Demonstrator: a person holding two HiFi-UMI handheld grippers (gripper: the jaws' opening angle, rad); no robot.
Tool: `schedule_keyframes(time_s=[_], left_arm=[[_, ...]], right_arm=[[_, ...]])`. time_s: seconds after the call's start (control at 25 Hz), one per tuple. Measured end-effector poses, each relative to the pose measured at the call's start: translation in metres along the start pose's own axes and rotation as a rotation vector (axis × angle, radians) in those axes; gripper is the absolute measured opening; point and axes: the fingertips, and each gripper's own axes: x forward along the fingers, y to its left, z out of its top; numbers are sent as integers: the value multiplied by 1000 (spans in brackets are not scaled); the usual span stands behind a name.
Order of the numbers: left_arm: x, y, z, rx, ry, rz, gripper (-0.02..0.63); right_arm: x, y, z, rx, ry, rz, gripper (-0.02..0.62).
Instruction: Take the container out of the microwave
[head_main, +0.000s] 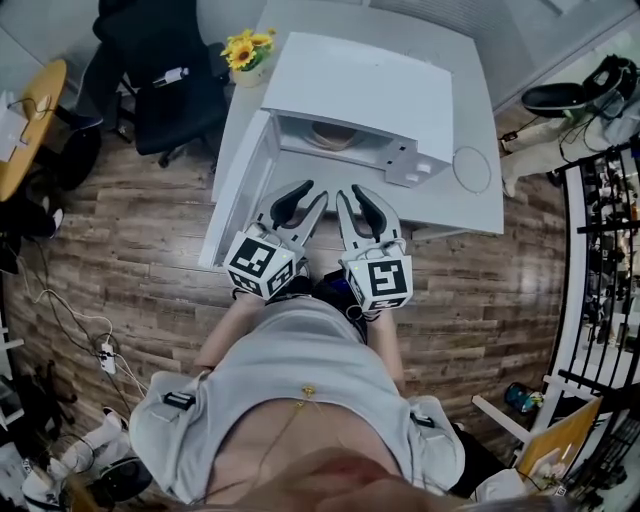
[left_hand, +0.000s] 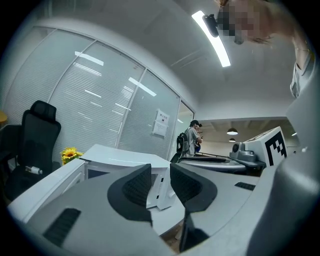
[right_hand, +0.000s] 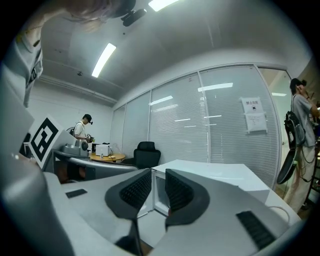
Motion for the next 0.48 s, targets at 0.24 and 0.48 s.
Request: schedule_keyframes(time_s=[0.24,0.48], left_arm=[[4,20,-1,-26,7,9,120],[11,28,0,-45,6,25,120]], right_arm=[[16,-1,-5,16,25,-4,94],[28,-4,-3,4,38,16,95]])
